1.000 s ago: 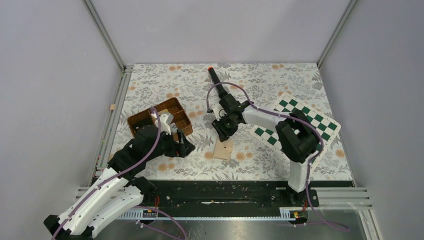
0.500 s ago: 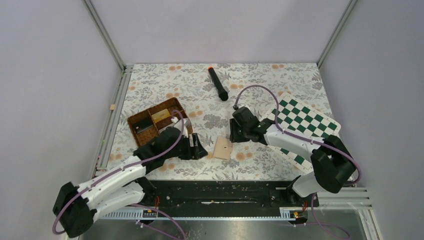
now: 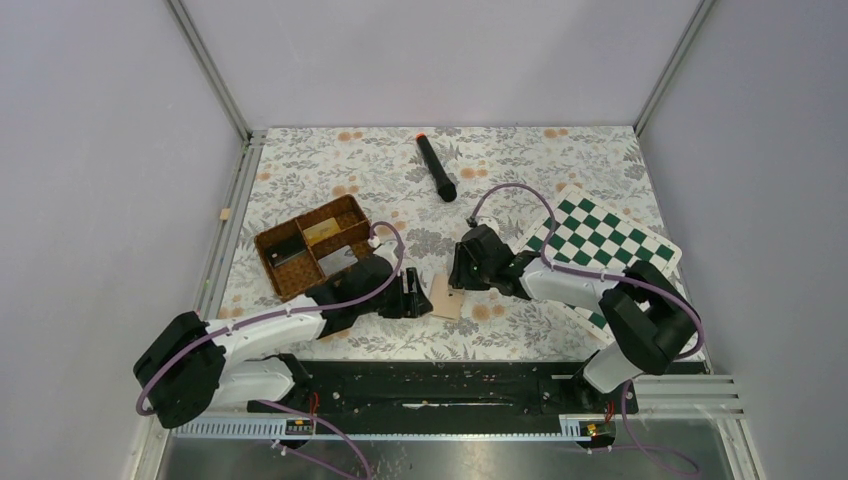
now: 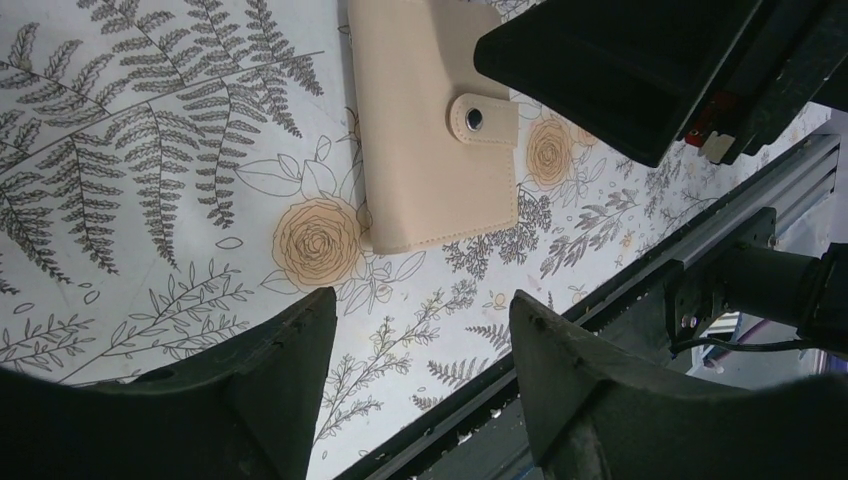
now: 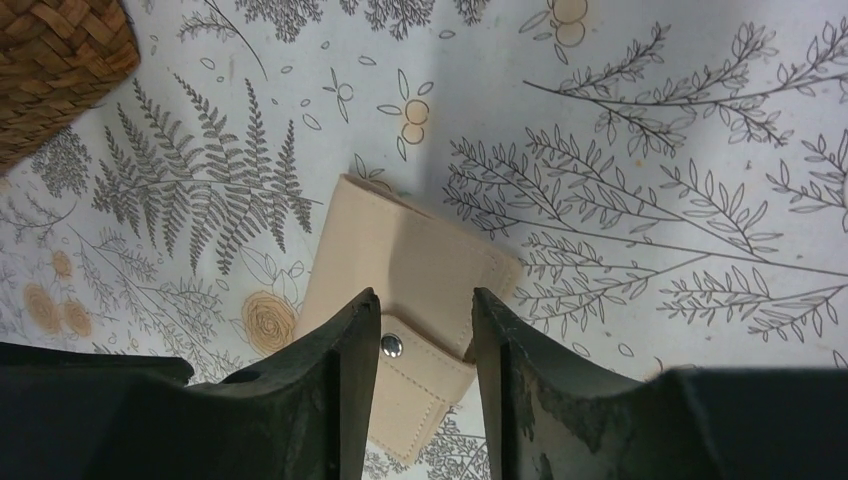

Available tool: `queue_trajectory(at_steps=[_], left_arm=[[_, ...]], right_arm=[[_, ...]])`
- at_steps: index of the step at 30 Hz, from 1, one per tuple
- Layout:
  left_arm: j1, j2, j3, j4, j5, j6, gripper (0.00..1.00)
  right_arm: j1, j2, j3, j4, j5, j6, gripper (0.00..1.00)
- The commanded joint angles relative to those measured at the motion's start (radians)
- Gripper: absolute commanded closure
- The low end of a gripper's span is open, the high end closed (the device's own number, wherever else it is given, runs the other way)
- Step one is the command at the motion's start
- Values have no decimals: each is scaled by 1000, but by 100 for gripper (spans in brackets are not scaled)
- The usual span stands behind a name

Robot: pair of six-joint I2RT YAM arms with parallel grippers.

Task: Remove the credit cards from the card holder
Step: Move the card holder to the center of the board, then open the card holder at the center of the board.

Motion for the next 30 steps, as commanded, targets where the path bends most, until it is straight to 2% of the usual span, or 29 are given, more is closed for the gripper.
queue_trajectory(at_steps=[1, 13, 18, 23, 30], left_arm=[[-8, 3, -16, 117, -46, -8, 37], [-8, -10, -37, 116, -75, -18, 37], [-8, 17, -60, 166, -72, -42, 37], [-7, 18, -71, 181, -65, -52, 38], [-8, 37, -128, 400, 21, -96, 41]], right_arm=[[3, 22, 17, 61, 11, -15, 53], [4, 84, 60, 42, 22, -22, 52], [3, 120, 84, 119, -78, -125, 53], [2, 75, 93, 44, -74, -164, 57], [32, -49, 49, -47, 54, -141, 58]])
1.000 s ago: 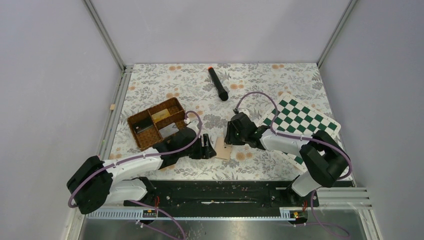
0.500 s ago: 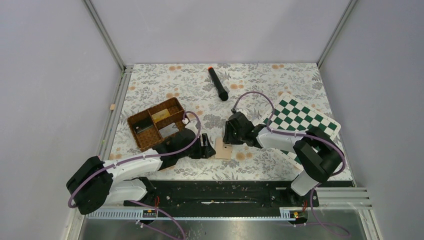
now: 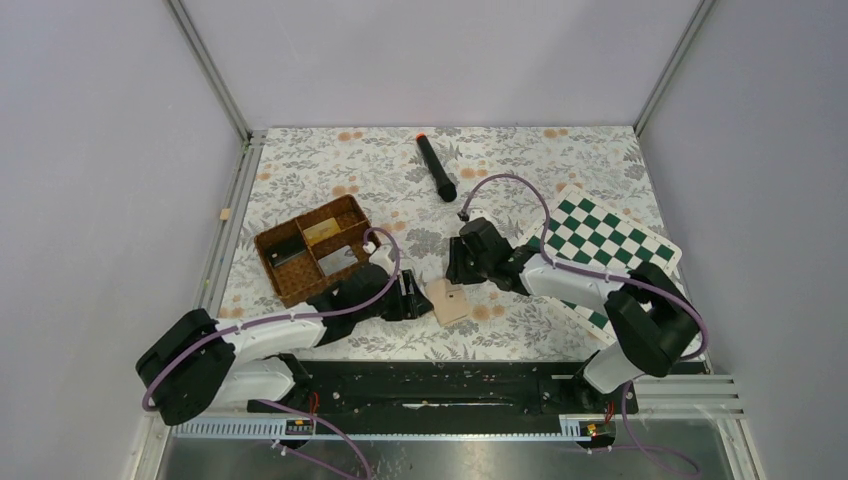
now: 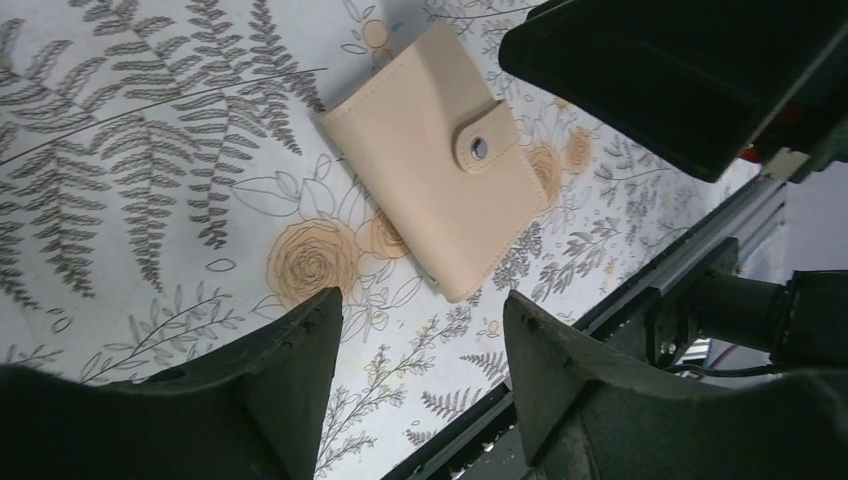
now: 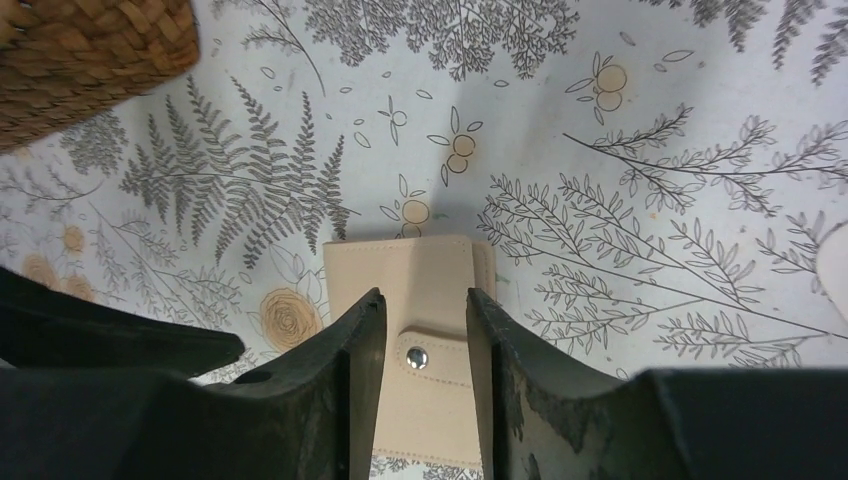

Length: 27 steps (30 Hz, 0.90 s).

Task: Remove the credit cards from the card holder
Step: Open the card holder at the center of the board.

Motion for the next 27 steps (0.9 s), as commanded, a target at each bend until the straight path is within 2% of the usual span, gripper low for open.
queue_trajectory(at_steps=[1, 9, 13, 16, 21, 27], left_arm=[[-4, 26, -27, 223, 54, -37, 42], [61, 171, 68, 167, 49, -90, 57], [67, 226, 103, 151, 51, -88, 59], [68, 250, 93, 213, 78, -95, 61], [67, 251, 82, 255, 83, -104, 68], [67, 315, 84, 298, 94, -113, 69]], right_arm=[[40, -75, -11, -66, 114, -19, 57], [103, -72, -29, -76, 255, -14, 54], [136, -70, -45, -41, 288, -4, 55], [162, -66, -62, -2, 301, 2, 55], [204, -50, -76, 45, 355, 5, 55], [230, -42, -85, 64, 390, 8, 54]])
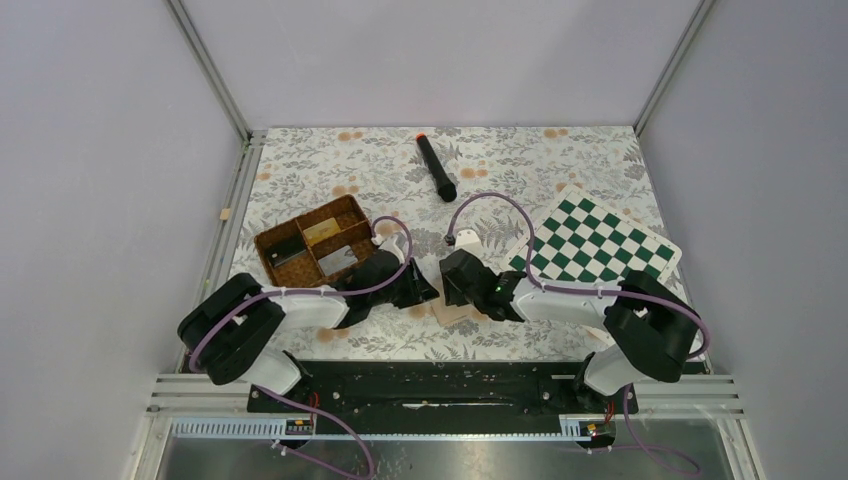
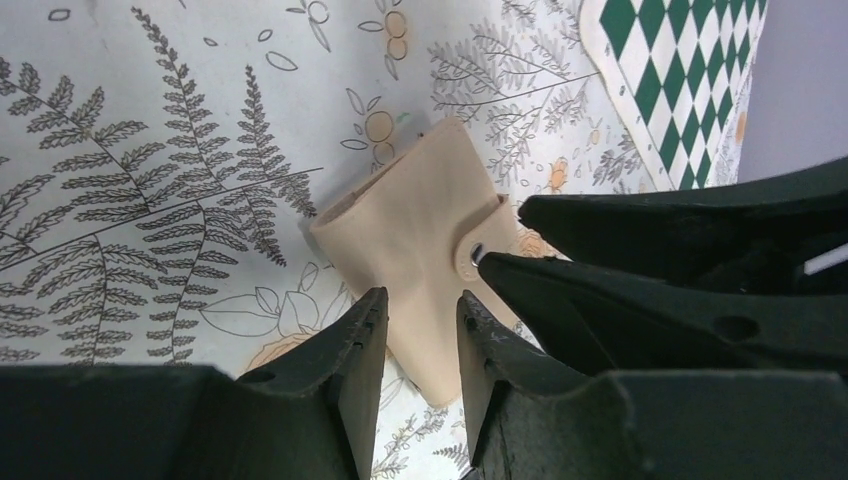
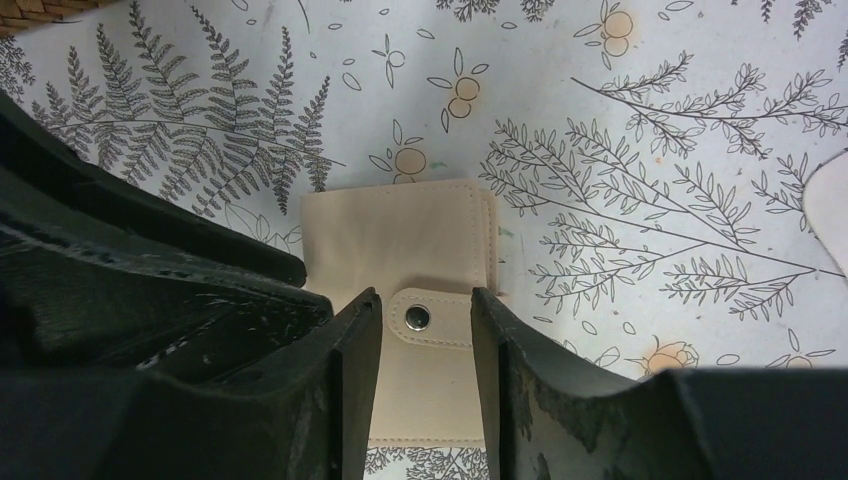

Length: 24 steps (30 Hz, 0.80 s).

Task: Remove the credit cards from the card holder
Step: Open the card holder at the center of the board.

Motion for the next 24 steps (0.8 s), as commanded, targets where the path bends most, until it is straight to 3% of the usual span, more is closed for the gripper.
queue_trajectory(at_steps=[1, 10, 24], left_arm=[[2, 68, 15, 78, 25, -15, 69], [5, 126, 2, 80, 34, -29, 71], [4, 121, 21, 13, 23, -17, 71]], right_arm=[[22, 12, -7, 47, 80, 12, 55], [41, 66, 4, 32, 97, 22, 54], [107, 95, 55, -127, 207, 64, 55]])
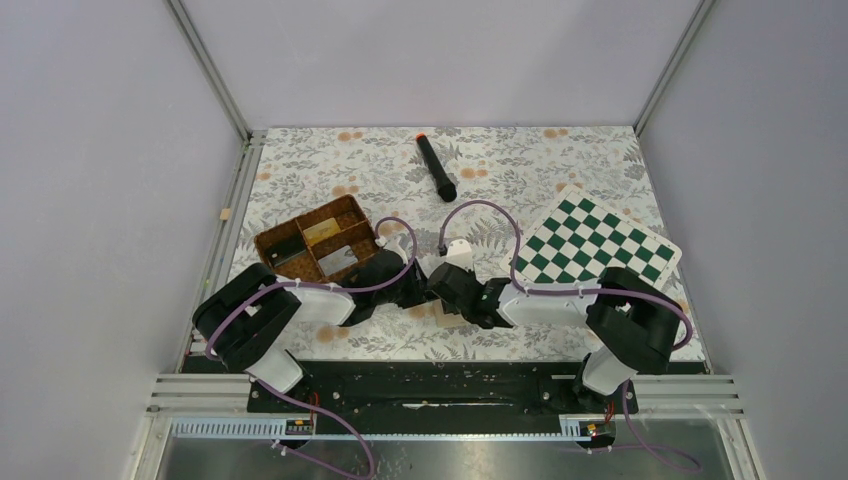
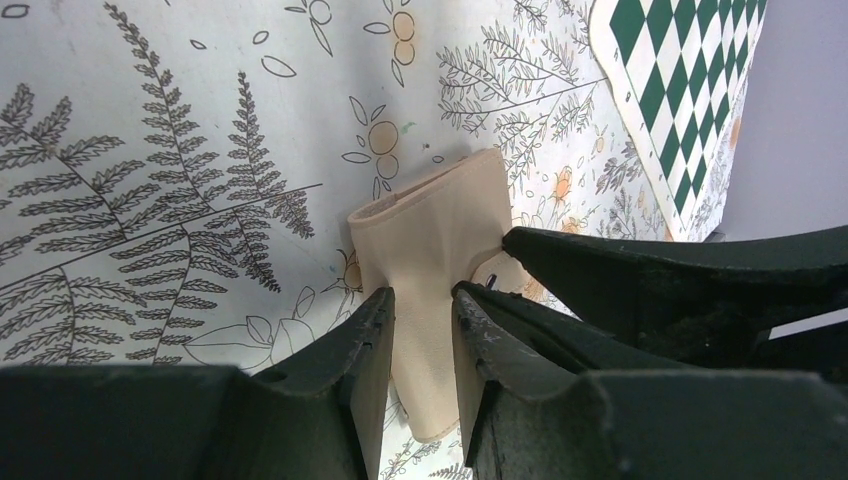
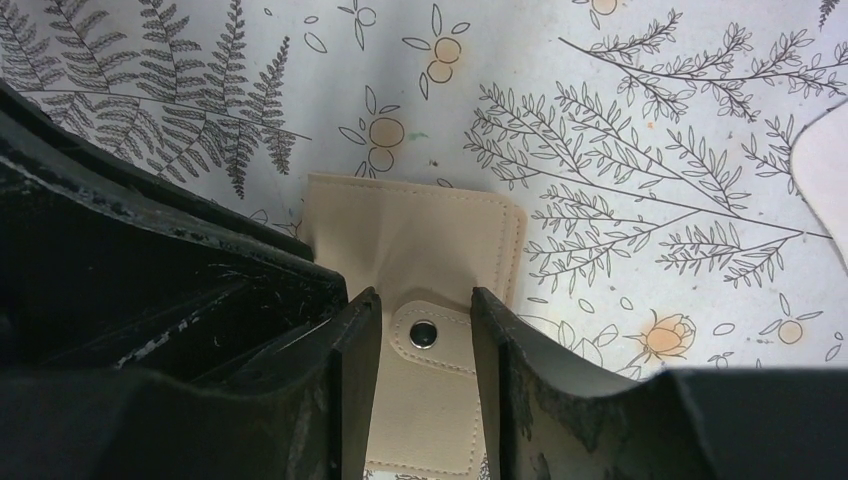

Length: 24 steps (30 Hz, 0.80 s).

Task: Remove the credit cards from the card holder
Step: Open the card holder at the center of the board.

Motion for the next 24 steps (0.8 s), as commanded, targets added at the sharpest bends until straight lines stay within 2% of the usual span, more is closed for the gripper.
queue_trajectory(at_steps=[1, 12, 17, 24], left_arm=[[1, 16, 12, -71, -3, 18, 71], [0, 16, 12, -78, -9, 13, 71], [1, 15, 6, -79, -13, 11, 71], [1, 24, 21, -83, -3, 8, 71]], right_arm=[[29, 15, 36, -97, 68, 32, 55], [45, 36, 61, -168, 73, 57, 58], [46, 53, 53, -171, 98, 63, 69], [46, 13, 35, -129, 101, 33, 100]])
